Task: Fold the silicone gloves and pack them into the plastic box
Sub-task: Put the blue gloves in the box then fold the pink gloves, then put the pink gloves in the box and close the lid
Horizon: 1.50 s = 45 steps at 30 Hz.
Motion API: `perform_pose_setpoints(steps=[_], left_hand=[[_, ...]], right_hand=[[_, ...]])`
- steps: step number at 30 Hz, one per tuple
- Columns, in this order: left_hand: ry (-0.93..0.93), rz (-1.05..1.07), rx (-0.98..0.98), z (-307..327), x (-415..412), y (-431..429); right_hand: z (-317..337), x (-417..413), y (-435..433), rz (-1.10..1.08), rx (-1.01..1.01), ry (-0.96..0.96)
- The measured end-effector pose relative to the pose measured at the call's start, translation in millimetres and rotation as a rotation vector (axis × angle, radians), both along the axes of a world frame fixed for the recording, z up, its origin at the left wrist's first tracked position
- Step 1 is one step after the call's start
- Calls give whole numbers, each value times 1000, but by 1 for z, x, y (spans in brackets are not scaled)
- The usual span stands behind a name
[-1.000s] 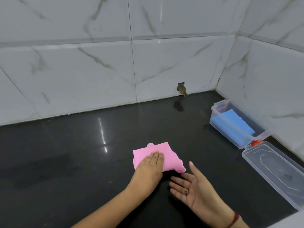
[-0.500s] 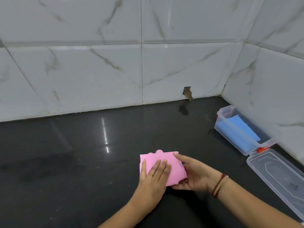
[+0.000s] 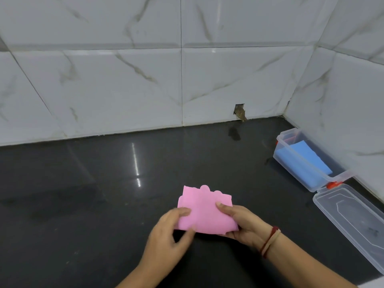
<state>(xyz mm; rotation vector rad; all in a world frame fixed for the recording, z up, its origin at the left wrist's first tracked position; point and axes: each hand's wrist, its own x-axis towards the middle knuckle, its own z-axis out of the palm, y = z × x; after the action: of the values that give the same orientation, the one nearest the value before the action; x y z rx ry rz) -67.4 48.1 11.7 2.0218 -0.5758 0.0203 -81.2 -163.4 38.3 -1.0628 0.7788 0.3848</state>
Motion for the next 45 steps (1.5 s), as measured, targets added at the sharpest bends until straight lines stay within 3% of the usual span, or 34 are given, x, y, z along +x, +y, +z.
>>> perform_pose_setpoints(steps=[4, 6, 9, 12, 18, 28, 35, 41, 45], left_hand=[[746, 290, -313, 7, 9, 20], [1028, 297, -317, 9, 15, 24], [1284, 173, -248, 12, 20, 19], [1386, 94, -278, 12, 30, 8], [1425, 49, -353, 13, 70, -8], [1123, -213, -301, 11, 76, -21], [867, -184, -185, 4, 59, -24], [857, -235, -212, 5, 64, -36], [834, -305, -177, 7, 72, -52]], right_hand=[[-1, 1, 0, -26, 9, 40], [-2, 2, -1, -46, 36, 48], [-5, 3, -2, -45, 40, 51], [-8, 2, -2, -38, 29, 40], [-10, -2, -3, -33, 16, -4], [-10, -9, -7, 27, 2, -27], [-13, -20, -2, 100, -150, -113], [-5, -23, -12, 192, -257, -149], [-5, -24, -34, 169, -173, -147]])
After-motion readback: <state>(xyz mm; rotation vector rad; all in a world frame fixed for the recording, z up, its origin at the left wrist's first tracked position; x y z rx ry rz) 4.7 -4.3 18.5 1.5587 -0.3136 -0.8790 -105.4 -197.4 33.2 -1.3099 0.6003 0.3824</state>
